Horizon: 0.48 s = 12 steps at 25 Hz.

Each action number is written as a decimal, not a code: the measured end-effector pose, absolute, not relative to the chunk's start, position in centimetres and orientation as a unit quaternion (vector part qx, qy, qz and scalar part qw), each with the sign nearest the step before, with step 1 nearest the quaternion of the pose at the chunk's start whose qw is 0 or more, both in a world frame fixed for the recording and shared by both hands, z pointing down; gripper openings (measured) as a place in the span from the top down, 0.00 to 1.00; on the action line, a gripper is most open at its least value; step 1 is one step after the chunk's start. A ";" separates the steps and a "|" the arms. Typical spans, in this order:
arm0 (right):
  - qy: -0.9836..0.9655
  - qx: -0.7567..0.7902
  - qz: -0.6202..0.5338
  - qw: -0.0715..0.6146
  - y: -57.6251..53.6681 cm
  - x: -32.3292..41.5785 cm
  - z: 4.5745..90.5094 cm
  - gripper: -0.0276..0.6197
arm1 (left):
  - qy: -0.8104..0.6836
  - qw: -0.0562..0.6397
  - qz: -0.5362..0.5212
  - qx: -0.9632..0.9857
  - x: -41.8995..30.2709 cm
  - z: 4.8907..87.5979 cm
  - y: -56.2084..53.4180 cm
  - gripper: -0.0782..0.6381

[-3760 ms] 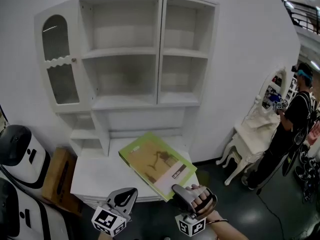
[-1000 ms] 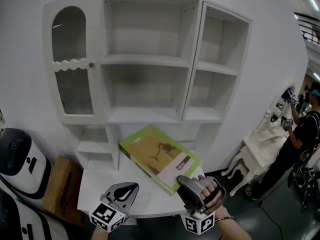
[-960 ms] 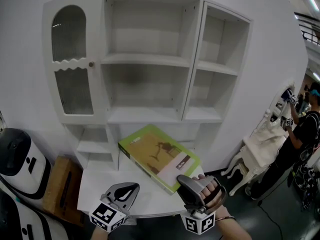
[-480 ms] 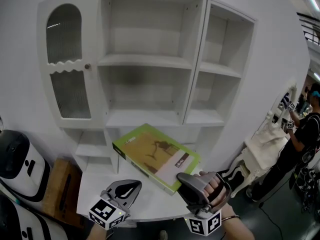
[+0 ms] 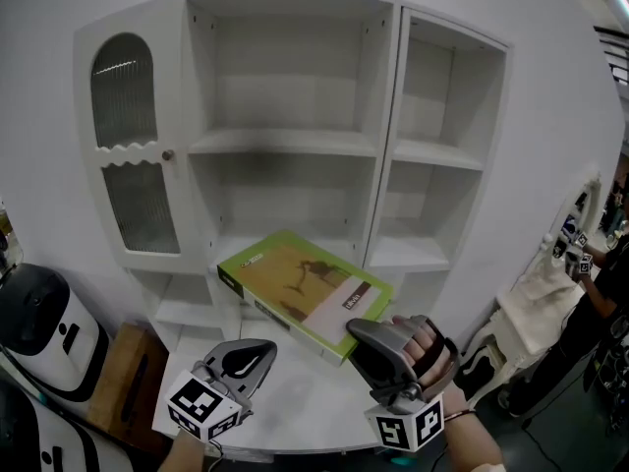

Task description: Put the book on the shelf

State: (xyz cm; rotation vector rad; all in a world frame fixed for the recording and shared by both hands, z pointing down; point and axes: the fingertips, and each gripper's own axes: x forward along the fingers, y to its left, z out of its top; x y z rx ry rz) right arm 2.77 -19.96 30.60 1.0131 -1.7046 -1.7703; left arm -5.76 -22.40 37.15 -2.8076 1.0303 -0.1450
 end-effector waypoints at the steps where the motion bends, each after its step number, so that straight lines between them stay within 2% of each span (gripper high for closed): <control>1: -0.621 0.369 -0.650 0.235 -20.2 3.0 30.3 0.72 | 0.348 0.080 -0.046 -0.933 -5.6 36.8 -22.7 0.88; 12: -0.643 0.339 -0.658 0.197 -22.9 5.8 25.7 0.72 | 0.360 0.065 -0.032 -0.930 -2.3 32.6 -26.4 0.88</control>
